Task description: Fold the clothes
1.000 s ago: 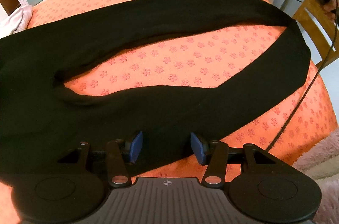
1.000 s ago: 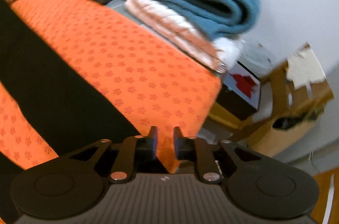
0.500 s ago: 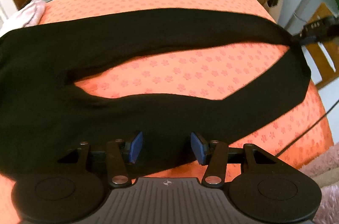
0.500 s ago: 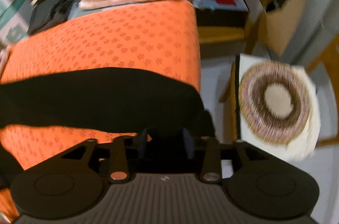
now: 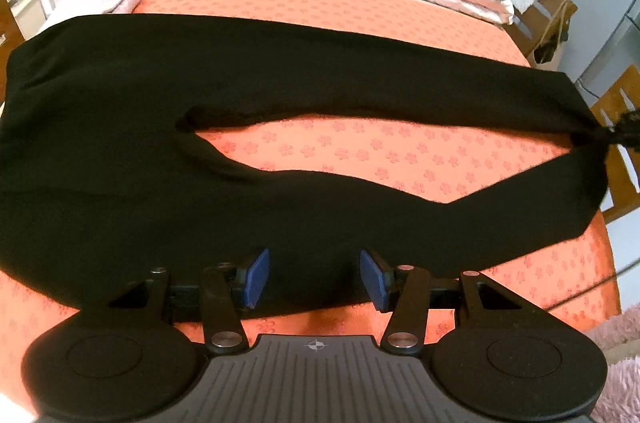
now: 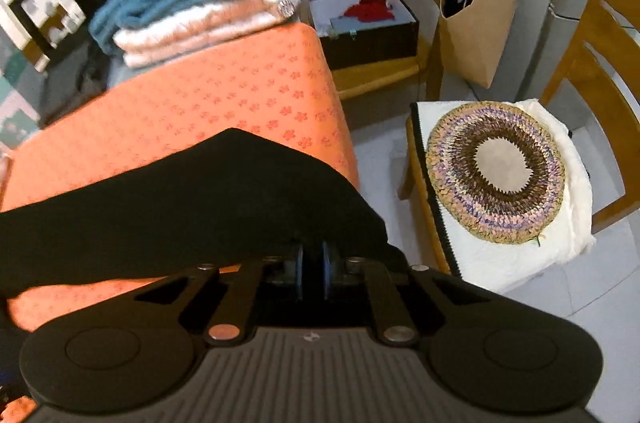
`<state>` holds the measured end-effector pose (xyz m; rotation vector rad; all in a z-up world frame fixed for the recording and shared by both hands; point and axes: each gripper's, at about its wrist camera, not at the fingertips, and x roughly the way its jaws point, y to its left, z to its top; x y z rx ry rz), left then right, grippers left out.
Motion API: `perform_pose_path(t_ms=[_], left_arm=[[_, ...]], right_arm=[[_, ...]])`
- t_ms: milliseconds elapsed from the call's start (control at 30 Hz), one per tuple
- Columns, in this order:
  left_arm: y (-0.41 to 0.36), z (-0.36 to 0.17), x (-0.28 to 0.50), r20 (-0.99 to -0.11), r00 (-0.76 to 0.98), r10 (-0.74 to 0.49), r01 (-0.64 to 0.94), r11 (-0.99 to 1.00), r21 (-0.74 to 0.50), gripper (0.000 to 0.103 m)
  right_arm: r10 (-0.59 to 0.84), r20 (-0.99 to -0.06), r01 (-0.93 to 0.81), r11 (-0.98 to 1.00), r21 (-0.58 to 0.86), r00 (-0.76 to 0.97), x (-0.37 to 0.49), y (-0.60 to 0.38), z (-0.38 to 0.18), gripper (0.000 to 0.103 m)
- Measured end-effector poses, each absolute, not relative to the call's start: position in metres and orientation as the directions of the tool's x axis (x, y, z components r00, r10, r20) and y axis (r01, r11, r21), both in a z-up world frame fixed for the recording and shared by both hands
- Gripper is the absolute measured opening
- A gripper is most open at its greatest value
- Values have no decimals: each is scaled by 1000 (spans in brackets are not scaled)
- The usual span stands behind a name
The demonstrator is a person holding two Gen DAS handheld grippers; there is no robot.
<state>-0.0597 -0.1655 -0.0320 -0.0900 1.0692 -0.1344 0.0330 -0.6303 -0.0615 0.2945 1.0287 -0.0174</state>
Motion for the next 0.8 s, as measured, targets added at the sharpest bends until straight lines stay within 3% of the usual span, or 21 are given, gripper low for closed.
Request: perform_pose_path(t_ms=[133, 467, 533, 600, 700, 800], left_arm=[[-165, -34, -58, -871, 462, -166, 70, 986, -151, 53], [-172, -31, -63, -869, 467, -165, 108, 986, -130, 53], [-172, -29, -63, -869, 467, -164, 113, 986, -125, 53], [-172, -28, -63, -868, 469, -163, 121, 985, -120, 53], [-175, -25, -62, -867, 472, -158, 140, 985, -104, 53], [-176, -25, -61, -869, 470, -156, 141, 985, -100, 54]], right_arm=[[132, -846, 158, 956, 247, 517, 15, -634, -61, 16], [76, -849, 208, 954, 213, 522, 31, -655, -72, 18], [90, -846, 213, 949, 233, 526, 45, -661, -74, 22], [125, -844, 225, 934, 277, 522, 60, -668, -79, 36], [180, -856, 247, 911, 332, 485, 75, -673, -87, 42], [134, -886, 248, 932, 265, 443, 78, -663, -93, 53]])
